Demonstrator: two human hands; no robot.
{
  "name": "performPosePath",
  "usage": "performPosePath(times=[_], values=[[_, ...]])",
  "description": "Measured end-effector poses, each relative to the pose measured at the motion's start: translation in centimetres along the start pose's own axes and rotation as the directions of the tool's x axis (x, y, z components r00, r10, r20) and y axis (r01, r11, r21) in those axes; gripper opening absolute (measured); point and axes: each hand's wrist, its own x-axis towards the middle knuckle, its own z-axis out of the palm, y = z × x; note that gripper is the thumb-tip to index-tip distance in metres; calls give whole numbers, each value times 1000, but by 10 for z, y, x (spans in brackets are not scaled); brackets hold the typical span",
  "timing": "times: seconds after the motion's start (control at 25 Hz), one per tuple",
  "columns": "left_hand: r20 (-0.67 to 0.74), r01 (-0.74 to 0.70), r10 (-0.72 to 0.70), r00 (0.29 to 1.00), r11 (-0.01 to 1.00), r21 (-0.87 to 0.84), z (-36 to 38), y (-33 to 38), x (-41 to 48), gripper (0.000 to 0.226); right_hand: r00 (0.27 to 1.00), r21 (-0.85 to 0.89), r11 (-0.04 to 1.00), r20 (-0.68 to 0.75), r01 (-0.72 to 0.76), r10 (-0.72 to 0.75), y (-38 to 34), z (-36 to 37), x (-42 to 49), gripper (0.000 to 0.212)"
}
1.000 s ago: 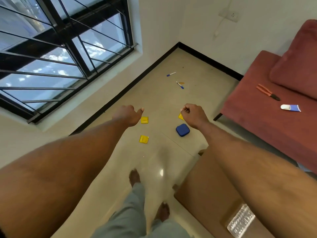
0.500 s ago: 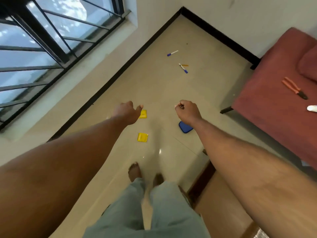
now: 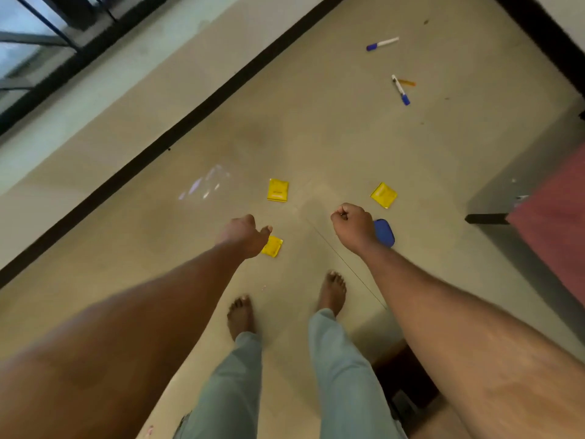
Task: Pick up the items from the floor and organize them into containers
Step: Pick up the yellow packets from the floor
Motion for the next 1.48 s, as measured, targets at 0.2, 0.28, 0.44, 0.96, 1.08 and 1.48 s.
performPosePath(times=[0.2,0.28,0.44,0.96,1.08,1.48], values=[[85,72,-68,994,996,-46,82,-18,90,51,996,-27,999,89,31,-28,41,58,82,16],[92,86,-79,993,994,-74,113,-29,122,47,996,-28,999,90,26,-23,56,82,113,16],[86,117,-106,991,984,-133,170,-45,178,38,994,-13,1000,105,12,-11,89,130,161,16],[-102,-115,144,984,961,252,267,-78,254,93,990,3,995,94,102,-101,105,220,266,13],[-92,-202,249,964,912,358,269,-83,259,59,990,25,993,79,113,-114,95,229,283,9],[-88,-424,475,876,843,330,265,-94,270,66,938,-136,928,40,347,-345,88,244,312,30]])
